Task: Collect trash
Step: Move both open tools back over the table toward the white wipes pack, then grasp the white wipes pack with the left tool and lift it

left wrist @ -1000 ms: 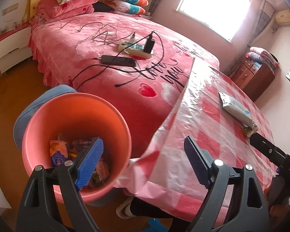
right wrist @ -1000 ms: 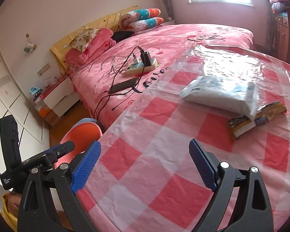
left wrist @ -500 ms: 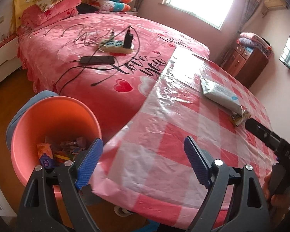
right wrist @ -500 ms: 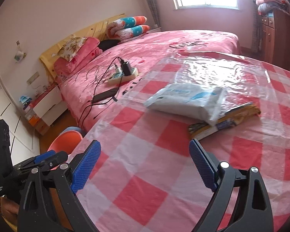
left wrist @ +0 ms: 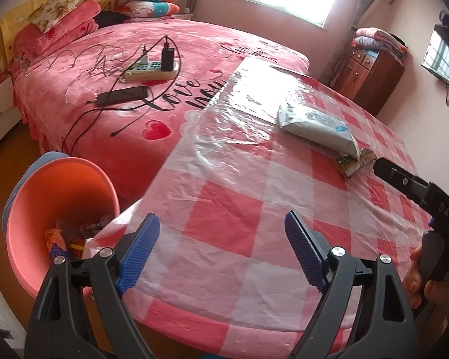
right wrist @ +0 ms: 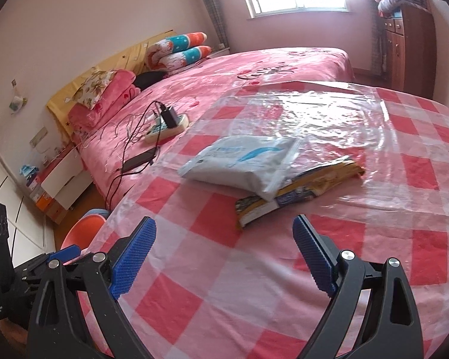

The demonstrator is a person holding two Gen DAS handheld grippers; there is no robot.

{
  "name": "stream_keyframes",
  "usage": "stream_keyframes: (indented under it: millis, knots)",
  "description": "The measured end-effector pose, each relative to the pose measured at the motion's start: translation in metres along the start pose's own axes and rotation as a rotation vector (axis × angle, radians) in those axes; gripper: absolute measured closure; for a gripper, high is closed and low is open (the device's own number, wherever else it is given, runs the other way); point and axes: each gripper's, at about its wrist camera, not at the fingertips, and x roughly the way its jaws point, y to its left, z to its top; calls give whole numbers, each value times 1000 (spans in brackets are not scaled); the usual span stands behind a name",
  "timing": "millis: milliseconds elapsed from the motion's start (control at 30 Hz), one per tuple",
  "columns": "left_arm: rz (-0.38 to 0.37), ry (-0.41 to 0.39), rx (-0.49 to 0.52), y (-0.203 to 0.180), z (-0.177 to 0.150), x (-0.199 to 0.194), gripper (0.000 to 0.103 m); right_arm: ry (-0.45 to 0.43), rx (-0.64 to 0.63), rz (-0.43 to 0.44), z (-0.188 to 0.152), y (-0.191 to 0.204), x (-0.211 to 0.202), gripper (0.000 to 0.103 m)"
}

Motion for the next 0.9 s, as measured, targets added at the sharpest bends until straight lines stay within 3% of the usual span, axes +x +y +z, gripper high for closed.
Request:
stream_keyframes:
  millis: [333,533,667,900]
  knots:
    - [-15,20,43,-27,1,6,17,-9,123,-32,4,-46,-6,8]
    - [-62,29,85,-56,7,13,17,-49,231,-66,13,-88,-20,8]
    - [-118,30,74,-74,20,21,17,-69,292,-84,16,-115,-30,8]
    - [-277,65,-70,-96,52,46,17,-97,384,-91,18,-154,-43,8]
